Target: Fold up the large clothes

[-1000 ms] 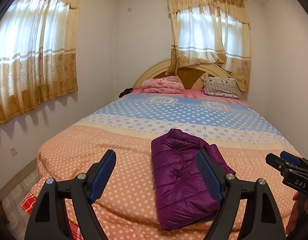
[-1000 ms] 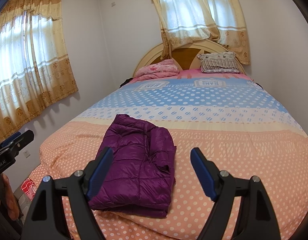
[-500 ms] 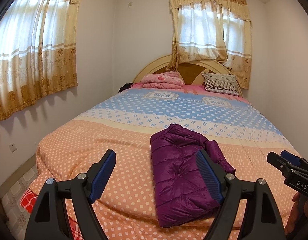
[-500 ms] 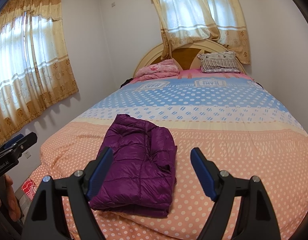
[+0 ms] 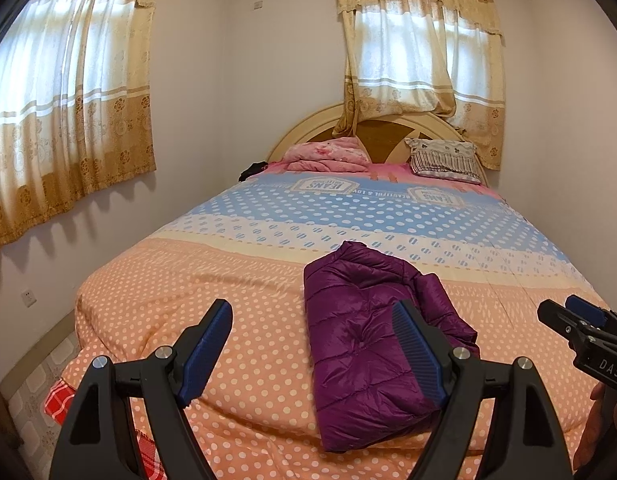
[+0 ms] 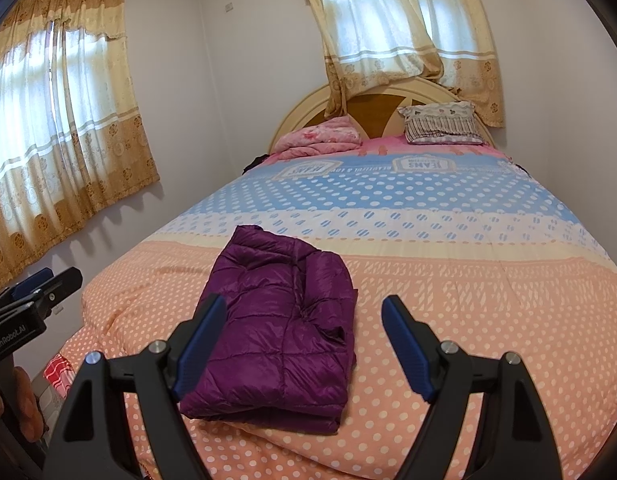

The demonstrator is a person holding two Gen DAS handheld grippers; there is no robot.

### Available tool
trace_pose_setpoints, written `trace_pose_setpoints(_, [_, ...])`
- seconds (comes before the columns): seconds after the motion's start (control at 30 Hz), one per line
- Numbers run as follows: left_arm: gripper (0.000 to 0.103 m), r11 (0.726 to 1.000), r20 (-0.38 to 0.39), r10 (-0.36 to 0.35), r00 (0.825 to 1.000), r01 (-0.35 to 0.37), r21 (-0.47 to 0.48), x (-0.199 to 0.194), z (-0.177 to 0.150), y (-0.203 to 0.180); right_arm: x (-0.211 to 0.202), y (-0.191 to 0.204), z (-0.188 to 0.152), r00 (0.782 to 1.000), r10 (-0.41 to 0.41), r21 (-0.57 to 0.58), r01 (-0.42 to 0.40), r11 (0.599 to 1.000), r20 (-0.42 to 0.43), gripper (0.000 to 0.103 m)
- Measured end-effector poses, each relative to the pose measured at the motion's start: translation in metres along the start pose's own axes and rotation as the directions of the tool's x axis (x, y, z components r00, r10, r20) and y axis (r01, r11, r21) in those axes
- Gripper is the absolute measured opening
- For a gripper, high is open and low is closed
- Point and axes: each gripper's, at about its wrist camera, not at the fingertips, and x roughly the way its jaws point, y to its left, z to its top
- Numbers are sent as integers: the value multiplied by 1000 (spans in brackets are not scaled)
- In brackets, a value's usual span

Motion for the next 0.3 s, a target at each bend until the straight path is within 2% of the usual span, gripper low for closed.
trace_pose_setpoints(0.3, [82, 1000, 7, -3, 1000, 3, 20, 2, -2, -4, 2, 1, -2, 1000, 4, -9, -4, 1000, -8, 83])
